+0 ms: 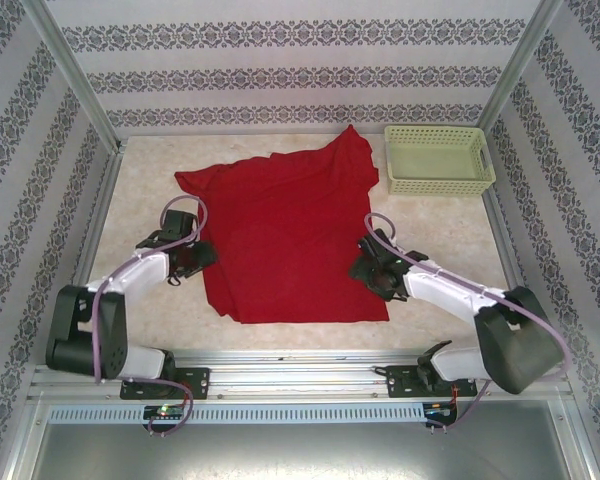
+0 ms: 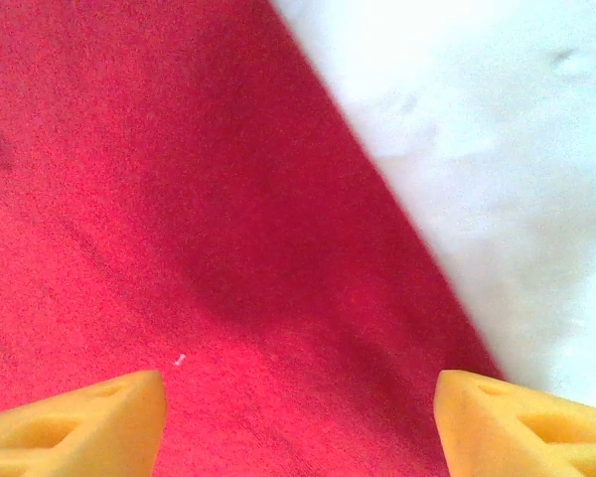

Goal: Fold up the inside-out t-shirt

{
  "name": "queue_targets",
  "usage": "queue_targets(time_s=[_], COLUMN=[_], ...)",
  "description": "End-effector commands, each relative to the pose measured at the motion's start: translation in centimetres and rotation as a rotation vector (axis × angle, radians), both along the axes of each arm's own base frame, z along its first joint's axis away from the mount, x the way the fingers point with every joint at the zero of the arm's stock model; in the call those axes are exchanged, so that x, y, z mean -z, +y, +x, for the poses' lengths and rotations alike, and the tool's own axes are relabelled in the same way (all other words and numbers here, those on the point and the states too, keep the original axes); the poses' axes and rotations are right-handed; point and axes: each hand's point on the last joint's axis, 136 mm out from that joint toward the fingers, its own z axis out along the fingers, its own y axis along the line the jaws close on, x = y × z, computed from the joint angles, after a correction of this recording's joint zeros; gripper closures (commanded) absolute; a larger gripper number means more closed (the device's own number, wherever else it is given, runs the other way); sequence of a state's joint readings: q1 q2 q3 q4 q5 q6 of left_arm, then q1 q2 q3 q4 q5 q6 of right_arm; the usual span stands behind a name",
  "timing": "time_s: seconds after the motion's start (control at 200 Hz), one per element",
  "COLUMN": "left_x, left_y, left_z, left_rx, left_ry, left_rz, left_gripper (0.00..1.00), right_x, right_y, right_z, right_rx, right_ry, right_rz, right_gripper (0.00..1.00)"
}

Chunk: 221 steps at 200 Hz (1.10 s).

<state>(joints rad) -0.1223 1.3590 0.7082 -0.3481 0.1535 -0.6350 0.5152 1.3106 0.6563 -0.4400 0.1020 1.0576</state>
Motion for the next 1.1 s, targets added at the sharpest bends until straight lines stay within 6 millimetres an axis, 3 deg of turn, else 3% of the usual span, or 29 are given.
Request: queue_targets(time_s=[0.0,0.11,0.22,0.375,0.545,0.634,0.864,1.099], left_x=[-3.2,-5.1,-5.3,-4.0,-1.4,-0.2,1.2,2.6], left_y=[-2.0,-6.2,-9.9,-15.2,-18.9,-19.5,-19.3,-18.5], left_z=[-2.0,-4.8,-7.6,-11.3,-14.8,-15.5,-14.7,-13.7], left_rx=[0.139,0.324,0.483,0.743,1.000,1.071,1.103,1.072], left_ry=[-0.031,-0.090,-0.125,-0.095,-0.005,0.039,0.089,0.138], left_rz=[0.115,0.166,0.213,0.285,0.402,0.477,0.600,0.687], left_gripper=[0.45,0.43,0.43,0.40,0.32,0.30,0.27,0.34], right_x=[-4.5,-6.9,-7.1,-6.0,-5.8,-5.9,-6.2,-5.8], right_y=[-2.3,-2.7,-3.1,-3.5,-3.4,-3.2,-2.9,-3.4], right_z=[0.2,-0.7,-2.3,-4.0,-4.3,-3.9,-3.3,-3.5], right_rx=[-0.062,-0.096,-0.079,-0.029,-0.017,-0.021,-0.039,-0.020], right_ry=[-0.078,-0.129,-0.153,-0.162,-0.169,-0.174,-0.174,-0.173], right_rz=[-0.147,-0.140,-0.091,-0.016,0.010,0.010,0.013,0.030], right_gripper=[0.27,0.27,0.26,0.26,0.26,0.25,0.25,0.25])
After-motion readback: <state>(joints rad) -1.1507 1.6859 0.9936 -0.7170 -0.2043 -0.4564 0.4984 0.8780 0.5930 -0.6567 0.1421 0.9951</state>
